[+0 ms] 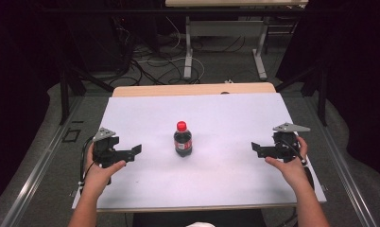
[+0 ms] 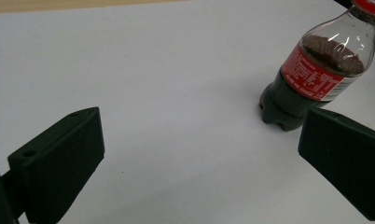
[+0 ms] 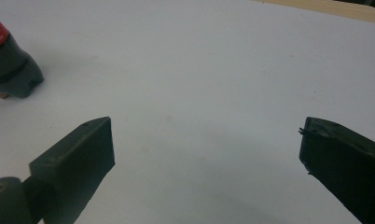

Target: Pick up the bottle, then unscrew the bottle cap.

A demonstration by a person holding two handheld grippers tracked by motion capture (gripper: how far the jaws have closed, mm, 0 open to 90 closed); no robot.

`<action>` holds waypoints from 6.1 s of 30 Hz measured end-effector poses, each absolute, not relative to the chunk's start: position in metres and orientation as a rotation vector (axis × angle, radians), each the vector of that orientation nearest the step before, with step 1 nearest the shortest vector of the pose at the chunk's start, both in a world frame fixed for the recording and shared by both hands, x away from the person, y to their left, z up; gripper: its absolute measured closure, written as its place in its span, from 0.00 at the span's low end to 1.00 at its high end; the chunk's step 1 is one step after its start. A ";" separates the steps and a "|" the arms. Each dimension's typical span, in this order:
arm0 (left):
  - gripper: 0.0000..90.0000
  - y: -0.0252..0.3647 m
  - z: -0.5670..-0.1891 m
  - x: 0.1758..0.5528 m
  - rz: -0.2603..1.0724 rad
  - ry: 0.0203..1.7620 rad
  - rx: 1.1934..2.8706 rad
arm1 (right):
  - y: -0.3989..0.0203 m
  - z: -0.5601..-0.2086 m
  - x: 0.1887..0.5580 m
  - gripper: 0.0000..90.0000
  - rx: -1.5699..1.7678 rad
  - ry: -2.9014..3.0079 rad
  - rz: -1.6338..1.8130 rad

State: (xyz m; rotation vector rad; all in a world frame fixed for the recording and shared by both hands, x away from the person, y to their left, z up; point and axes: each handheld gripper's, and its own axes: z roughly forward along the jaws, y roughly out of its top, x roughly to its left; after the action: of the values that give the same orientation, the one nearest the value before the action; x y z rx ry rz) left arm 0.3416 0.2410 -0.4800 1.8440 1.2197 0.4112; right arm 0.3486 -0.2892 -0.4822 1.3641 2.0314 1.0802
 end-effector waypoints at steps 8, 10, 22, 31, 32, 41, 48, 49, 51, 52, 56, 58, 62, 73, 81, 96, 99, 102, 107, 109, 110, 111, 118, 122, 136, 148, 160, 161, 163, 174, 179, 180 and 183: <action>0.00 0.221 -0.484 0.340 0.387 1.173 1.878 | -0.280 -0.482 0.346 0.02 1.341 2.054 1.083; 0.00 0.218 -0.485 0.340 0.397 1.161 1.899 | -0.278 -0.483 0.346 0.01 1.355 2.059 1.088; 0.00 0.191 -0.490 0.344 0.376 1.120 1.924 | -0.264 -0.487 0.346 0.00 1.317 2.110 1.137; 0.00 0.164 -0.484 0.353 0.391 1.048 1.938 | -0.255 -0.486 0.342 0.00 1.285 2.118 1.156; 0.00 0.161 -0.484 0.355 0.399 1.036 1.935 | -0.255 -0.486 0.342 0.00 1.279 2.127 1.152; 0.01 0.136 -0.485 0.363 0.369 0.983 1.969 | -0.254 -0.487 0.342 0.01 1.284 2.128 1.150; 0.01 0.121 -0.488 0.371 0.376 0.958 1.976 | -0.255 -0.488 0.342 0.01 1.279 2.124 1.153; 0.01 0.119 -0.489 0.372 0.372 0.962 1.970 | -0.255 -0.488 0.342 0.02 1.278 2.124 1.154; 0.01 0.117 -0.491 0.375 0.372 0.959 1.984 | -0.255 -0.488 0.342 0.02 1.278 2.122 1.151; 0.01 0.115 -0.492 0.376 0.371 0.964 1.976 | -0.255 -0.488 0.342 0.02 1.278 2.121 1.151; 0.02 0.113 -0.495 0.378 0.369 0.961 1.977 | -0.255 -0.489 0.343 0.03 1.275 2.122 1.160; 0.02 0.111 -0.498 0.381 0.364 0.962 1.990 | -0.254 -0.489 0.342 0.03 1.286 2.124 1.162; 0.04 0.109 -0.502 0.383 0.366 0.968 2.000 | -0.254 -0.490 0.343 0.03 1.282 2.126 1.157; 0.20 0.097 -0.512 0.388 0.361 0.966 1.994 | -0.255 -0.492 0.344 0.04 1.287 2.121 1.147; 0.28 0.094 -0.517 0.391 0.335 0.961 2.007 | -0.253 -0.494 0.345 0.04 1.289 2.135 1.147; 0.31 0.091 -0.518 0.387 0.400 0.942 2.023 | -0.252 -0.497 0.345 0.05 1.290 2.150 1.135; 0.32 0.090 -0.517 0.384 0.443 0.918 2.034 | -0.251 -0.498 0.345 0.06 1.295 2.149 1.130; 0.32 0.090 -0.518 0.383 0.448 0.914 2.026 | -0.251 -0.499 0.346 0.06 1.299 2.151 1.133; 0.33 0.090 -0.518 0.382 0.449 0.912 2.029 | -0.251 -0.499 0.346 0.06 1.294 2.152 1.134; 0.33 0.091 -0.518 0.382 0.448 0.912 2.026 | -0.251 -0.499 0.346 0.07 1.293 2.152 1.134; 0.33 0.091 -0.517 0.382 0.447 0.914 2.026 | -0.251 -0.499 0.346 0.07 1.294 2.152 1.135; 0.33 0.091 -0.518 0.382 0.449 0.915 2.019 | -0.250 -0.499 0.346 0.07 1.295 2.151 1.135; 0.33 0.094 -0.515 0.382 0.431 0.920 2.023 | -0.251 -0.499 0.346 0.07 1.292 2.151 1.140; 0.33 0.094 -0.514 0.381 0.421 0.925 2.020 | -0.251 -0.498 0.346 0.07 1.291 2.145 1.143; 0.33 0.097 -0.496 0.363 0.408 0.882 2.030 | -0.244 -0.491 0.341 0.13 1.251 2.130 1.161; 0.33 0.093 -0.482 0.348 0.371 0.842 2.058 | -0.232 -0.476 0.330 0.19 1.169 2.157 1.223; 0.33 0.076 -0.483 0.335 0.355 0.784 2.078 | -0.215 -0.463 0.321 0.30 1.057 2.166 1.317; 0.33 0.075 -0.482 0.335 0.354 0.775 2.082 | -0.213 -0.462 0.320 0.30 1.050 2.171 1.325; 0.33 0.073 -0.483 0.333 0.356 0.770 2.081 | -0.208 -0.458 0.319 0.31 1.037 2.191 1.328; 0.33 0.065 -0.487 0.329 0.337 0.744 2.121 | -0.177 -0.432 0.318 0.40 0.937 2.202 1.434; 0.33 0.064 -0.489 0.329 0.346 0.742 2.117 | -0.164 -0.424 0.320 0.44 0.892 2.205 1.478; 0.33 0.063 -0.489 0.329 0.347 0.744 2.118 | -0.160 -0.423 0.320 0.45 0.890 2.199 1.474; 0.33 0.062 -0.490 0.328 0.344 0.747 2.116 | -0.151 -0.420 0.318 0.47 0.861 2.194 1.444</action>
State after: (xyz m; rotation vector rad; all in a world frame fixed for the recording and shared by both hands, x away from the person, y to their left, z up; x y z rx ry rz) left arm 0.3280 0.0623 -0.4899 2.1164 0.7469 0.3437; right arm 0.3182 -0.1506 -0.4203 0.8609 2.1941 1.4437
